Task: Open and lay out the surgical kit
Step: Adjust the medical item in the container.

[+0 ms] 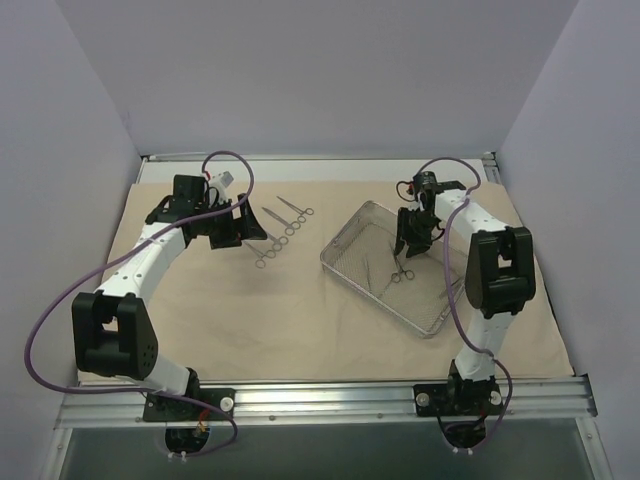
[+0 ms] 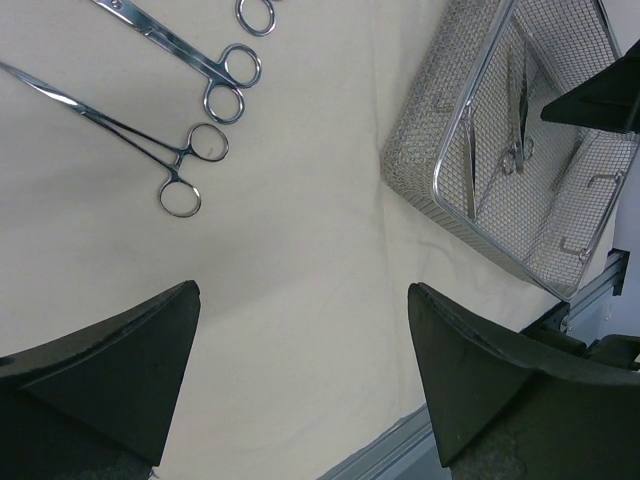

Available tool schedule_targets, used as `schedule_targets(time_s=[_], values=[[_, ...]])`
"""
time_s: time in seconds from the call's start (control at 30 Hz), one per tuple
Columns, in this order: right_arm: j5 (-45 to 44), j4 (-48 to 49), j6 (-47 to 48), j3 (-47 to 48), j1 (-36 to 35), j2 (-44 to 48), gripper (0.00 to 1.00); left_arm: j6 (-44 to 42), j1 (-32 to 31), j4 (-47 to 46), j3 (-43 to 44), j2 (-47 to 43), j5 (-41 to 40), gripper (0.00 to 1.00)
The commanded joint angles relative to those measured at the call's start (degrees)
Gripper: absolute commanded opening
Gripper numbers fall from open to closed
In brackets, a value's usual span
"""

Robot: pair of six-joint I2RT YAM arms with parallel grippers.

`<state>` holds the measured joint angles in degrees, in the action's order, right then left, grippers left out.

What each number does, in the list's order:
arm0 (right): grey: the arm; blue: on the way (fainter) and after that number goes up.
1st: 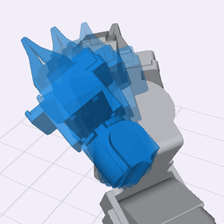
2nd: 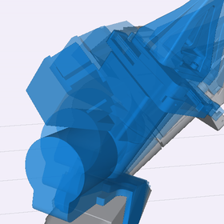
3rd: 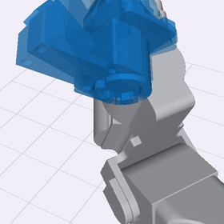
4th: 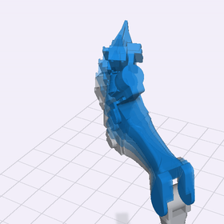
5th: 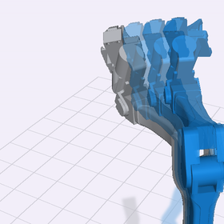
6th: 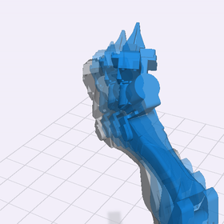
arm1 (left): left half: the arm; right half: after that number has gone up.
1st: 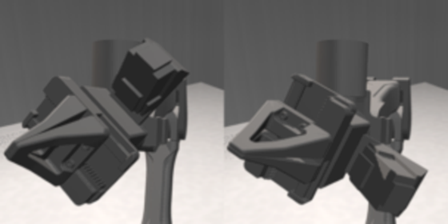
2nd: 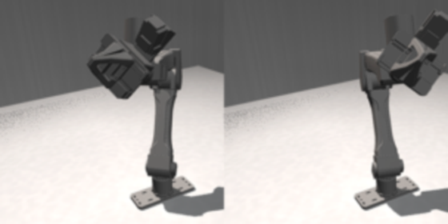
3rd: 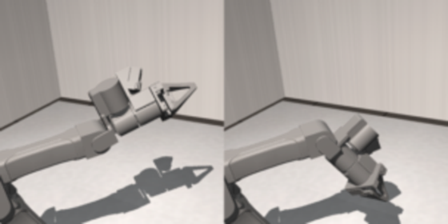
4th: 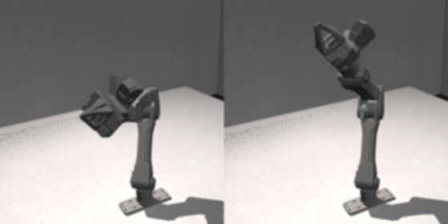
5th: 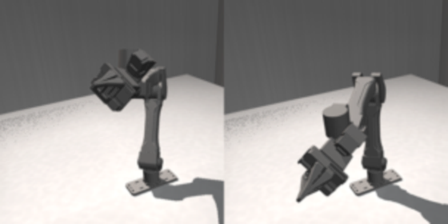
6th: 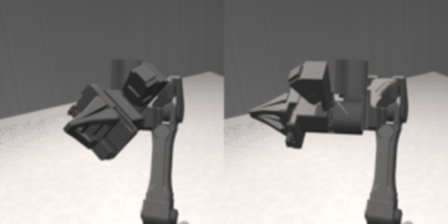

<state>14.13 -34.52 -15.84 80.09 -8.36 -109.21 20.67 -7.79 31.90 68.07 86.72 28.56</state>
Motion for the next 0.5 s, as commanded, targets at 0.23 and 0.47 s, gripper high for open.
schedule_targets(time_s=[0.23,0.47], values=[[-2.2,-0.3,2.2,-1.9,-2.9,-1.5,0.29,-0.8,0.4,-1.2,0.6,-2.8,1.4,0.94],[-3.5,0.2,1.8,-2.8,-3.8,-3.8,0.23,-0.5,0.4,-1.8,0.8,-1.4,2.2,0.94]])
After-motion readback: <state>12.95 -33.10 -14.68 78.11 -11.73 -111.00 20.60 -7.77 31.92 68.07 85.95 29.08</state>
